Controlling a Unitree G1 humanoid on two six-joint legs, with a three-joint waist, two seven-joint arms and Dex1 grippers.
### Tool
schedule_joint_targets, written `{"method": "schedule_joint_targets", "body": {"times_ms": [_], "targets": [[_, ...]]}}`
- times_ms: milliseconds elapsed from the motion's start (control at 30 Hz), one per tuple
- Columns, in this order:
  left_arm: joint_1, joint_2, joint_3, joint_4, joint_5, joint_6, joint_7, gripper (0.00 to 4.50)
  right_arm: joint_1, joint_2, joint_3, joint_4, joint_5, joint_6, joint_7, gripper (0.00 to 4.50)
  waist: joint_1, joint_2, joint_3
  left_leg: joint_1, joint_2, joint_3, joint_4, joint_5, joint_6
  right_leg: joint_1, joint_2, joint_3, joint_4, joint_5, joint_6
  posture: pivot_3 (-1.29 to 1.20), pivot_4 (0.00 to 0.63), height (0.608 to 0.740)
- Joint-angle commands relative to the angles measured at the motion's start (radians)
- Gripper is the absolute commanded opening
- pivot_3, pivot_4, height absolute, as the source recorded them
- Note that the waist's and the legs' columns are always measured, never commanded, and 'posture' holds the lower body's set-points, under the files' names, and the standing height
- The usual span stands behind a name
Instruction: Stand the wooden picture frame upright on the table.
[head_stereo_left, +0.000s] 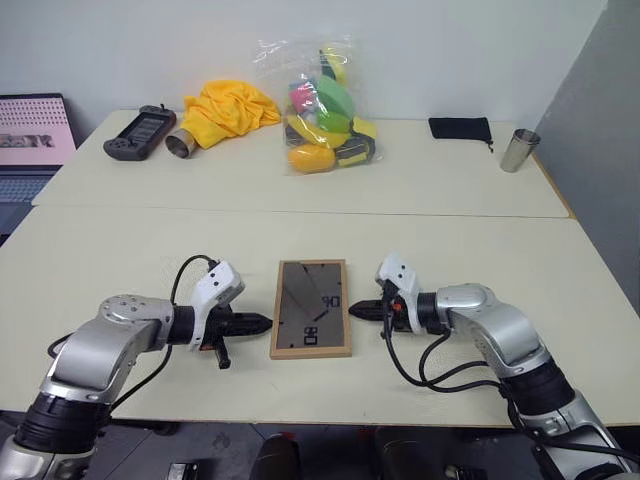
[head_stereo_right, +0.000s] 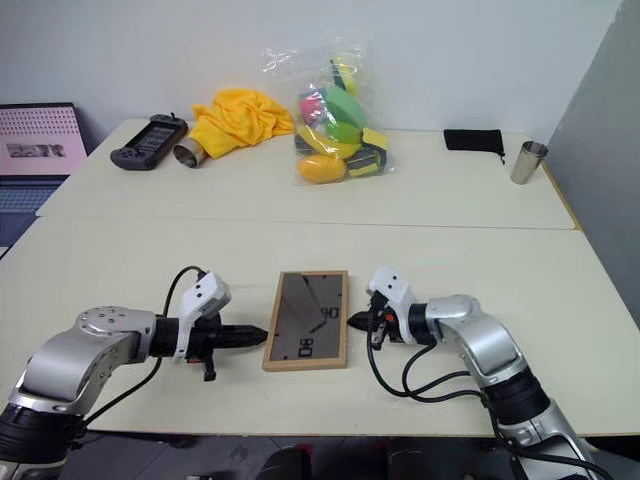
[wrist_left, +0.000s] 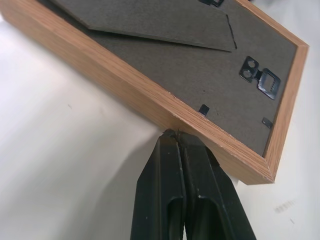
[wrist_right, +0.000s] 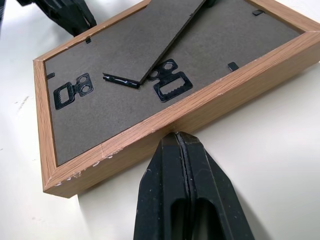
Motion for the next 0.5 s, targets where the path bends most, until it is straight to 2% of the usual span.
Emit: {"method": "schedule_joint_targets", "body": {"times_ms": [33,100,133,167,300,500], "targets": [[-0.015,0.045,0.027,0.021,-0.007,-0.034,-0.026,0.04,-0.017,-0.032,-0.003,-0.005,-0.014,-0.042,0.007,0.00,0.000,0.000,0.000,0.000,0.000,0.000,0.000,0.000,0.000,0.000,0.000,0.000,0.000,0.000,0.000,0.00,0.150,0.740],[-0.036,0.047,0.080,0.065,-0.057,0.019,-0.031,0.04,-0.012,-0.065,-0.017,-0.003,-0.027,-0.051,0.001,0.00,0.001,0.000,0.000,0.000,0.000,0.000,0.000,0.000,0.000,0.000,0.000,0.000,0.000,0.000,0.000,0.00,0.150,0.740],[-0.043,0.054,0.100,0.078,-0.087,0.051,-0.040,0.41,-0.008,-0.076,-0.024,-0.008,-0.026,-0.051,0.000,0.00,0.001,0.000,0.000,0.000,0.000,0.000,0.000,0.000,0.000,0.000,0.000,0.000,0.000,0.000,0.000,0.00,0.150,0.740],[-0.048,0.059,0.112,0.086,-0.107,0.072,-0.047,0.44,-0.006,-0.084,-0.027,-0.011,-0.023,-0.051,-0.001,0.00,0.001,0.000,0.000,0.000,0.000,0.000,0.000,0.000,0.000,0.000,0.000,0.000,0.000,0.000,0.000,0.00,0.150,0.740],[-0.085,0.091,0.171,0.162,-0.261,0.293,-0.105,1.26,0.014,-0.096,-0.027,-0.039,-0.013,-0.044,-0.009,0.00,-0.001,0.000,0.000,0.000,0.000,0.000,0.000,0.000,0.000,0.000,0.000,0.000,0.000,0.000,0.000,0.00,0.150,0.740],[-0.177,0.091,0.174,0.313,-0.372,0.575,-0.092,2.44,0.023,-0.071,-0.018,-0.050,-0.013,-0.035,-0.031,0.00,-0.001,0.000,0.000,0.000,0.000,0.000,0.000,0.000,0.000,0.000,0.001,-0.001,0.000,0.000,0.000,0.00,0.150,0.740]]}}
